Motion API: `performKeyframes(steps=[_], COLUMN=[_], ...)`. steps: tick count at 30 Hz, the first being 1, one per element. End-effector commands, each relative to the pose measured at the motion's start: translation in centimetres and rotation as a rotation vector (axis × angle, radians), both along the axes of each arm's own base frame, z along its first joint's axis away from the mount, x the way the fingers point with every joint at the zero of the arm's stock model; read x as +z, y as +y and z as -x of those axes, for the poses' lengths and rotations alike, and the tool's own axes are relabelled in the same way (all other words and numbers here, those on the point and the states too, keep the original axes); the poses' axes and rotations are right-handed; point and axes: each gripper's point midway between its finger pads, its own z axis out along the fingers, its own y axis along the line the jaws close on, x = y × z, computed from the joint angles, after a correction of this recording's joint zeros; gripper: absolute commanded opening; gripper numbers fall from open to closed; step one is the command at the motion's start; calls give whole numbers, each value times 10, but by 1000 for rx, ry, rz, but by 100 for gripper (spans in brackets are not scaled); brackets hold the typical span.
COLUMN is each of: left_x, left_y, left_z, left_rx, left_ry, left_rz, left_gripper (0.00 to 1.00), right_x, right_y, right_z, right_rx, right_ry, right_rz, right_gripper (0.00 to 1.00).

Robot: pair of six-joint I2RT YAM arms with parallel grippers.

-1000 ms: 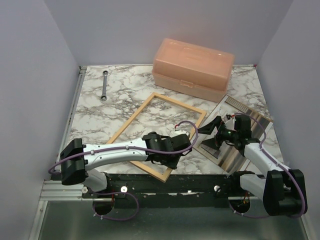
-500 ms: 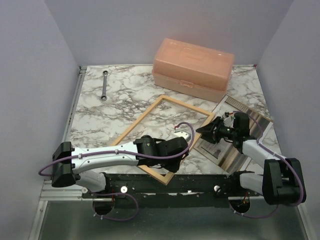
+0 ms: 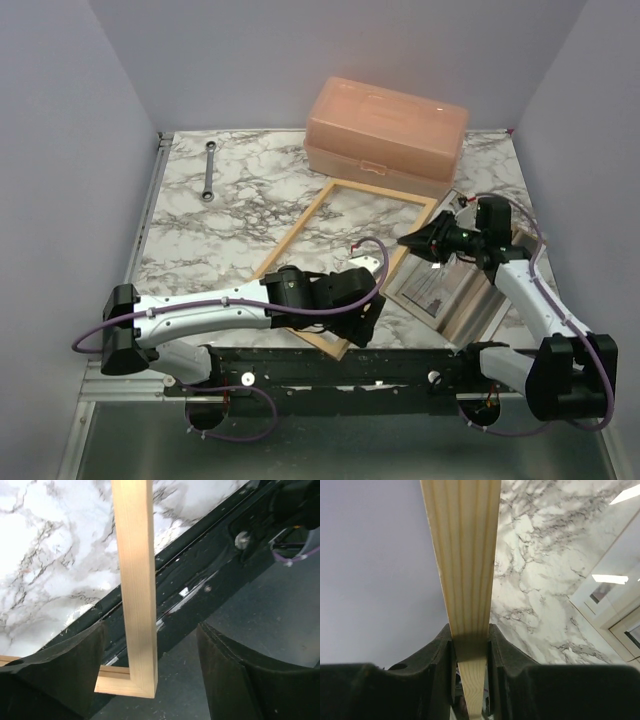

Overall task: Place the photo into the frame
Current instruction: Turn over the photo frame at the center of the board.

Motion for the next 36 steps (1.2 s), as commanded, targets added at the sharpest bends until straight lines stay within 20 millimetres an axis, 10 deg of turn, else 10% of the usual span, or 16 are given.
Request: performKeyframes(steps=[1, 20, 36], left_x=[49, 152, 117], left_y=[-2, -4, -59], left_z=[-7, -41, -41], left_rx=[-12, 24, 23], left_ry=[-74, -256, -217], left_rz=[88, 45, -87], left_gripper=[78, 88, 83], right_x=[32, 131, 125], right_y=[-6, -20, -18], right_z=[1, -16, -12], right_rx=[38, 31, 24], right_ry=[-27, -65, -39], right_rz=[97, 241, 217], right_gripper=[3, 0, 0])
